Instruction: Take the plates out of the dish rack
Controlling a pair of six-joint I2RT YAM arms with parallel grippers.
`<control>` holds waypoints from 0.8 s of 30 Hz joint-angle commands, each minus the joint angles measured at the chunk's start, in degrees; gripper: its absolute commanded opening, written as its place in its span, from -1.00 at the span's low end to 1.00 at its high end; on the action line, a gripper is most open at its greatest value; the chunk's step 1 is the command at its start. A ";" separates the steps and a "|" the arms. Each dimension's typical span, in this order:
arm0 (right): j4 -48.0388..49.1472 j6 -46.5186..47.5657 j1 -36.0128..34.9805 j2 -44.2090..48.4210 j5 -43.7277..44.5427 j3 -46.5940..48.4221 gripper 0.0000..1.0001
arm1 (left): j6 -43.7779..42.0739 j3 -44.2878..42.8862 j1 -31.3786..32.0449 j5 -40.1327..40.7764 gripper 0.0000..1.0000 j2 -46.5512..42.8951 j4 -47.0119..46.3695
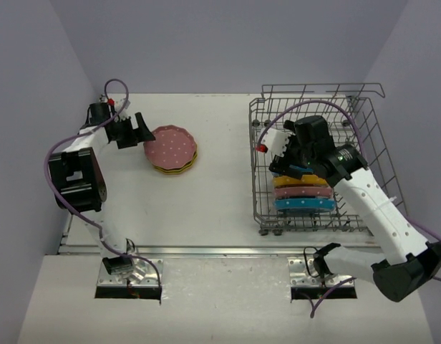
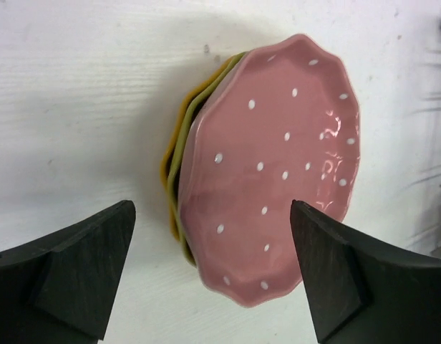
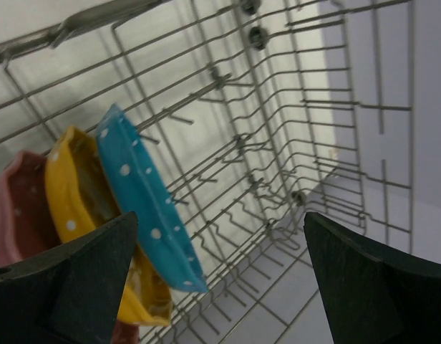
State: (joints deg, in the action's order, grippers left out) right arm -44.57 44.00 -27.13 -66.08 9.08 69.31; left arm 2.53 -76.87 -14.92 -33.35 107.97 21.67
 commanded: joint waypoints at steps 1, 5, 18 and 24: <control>-15.88 -1.20 4.19 -6.13 -8.89 10.21 0.97 | -5.68 4.53 0.59 12.92 0.87 -12.16 -5.14; -27.90 4.26 10.09 -14.38 -18.40 25.01 0.83 | -8.47 9.18 1.66 17.16 0.89 -22.31 -6.89; -41.92 25.48 17.82 -21.37 -26.57 27.06 -0.08 | -14.89 13.50 10.72 13.93 1.00 -38.74 -2.90; -41.92 26.16 17.98 -20.69 -27.98 24.50 -0.10 | -14.39 13.52 11.05 13.84 1.00 -38.98 -2.22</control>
State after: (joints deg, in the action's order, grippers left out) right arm -77.06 67.45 -9.61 -89.21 -15.65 94.35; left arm -11.53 -63.73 -4.10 -19.09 70.04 19.70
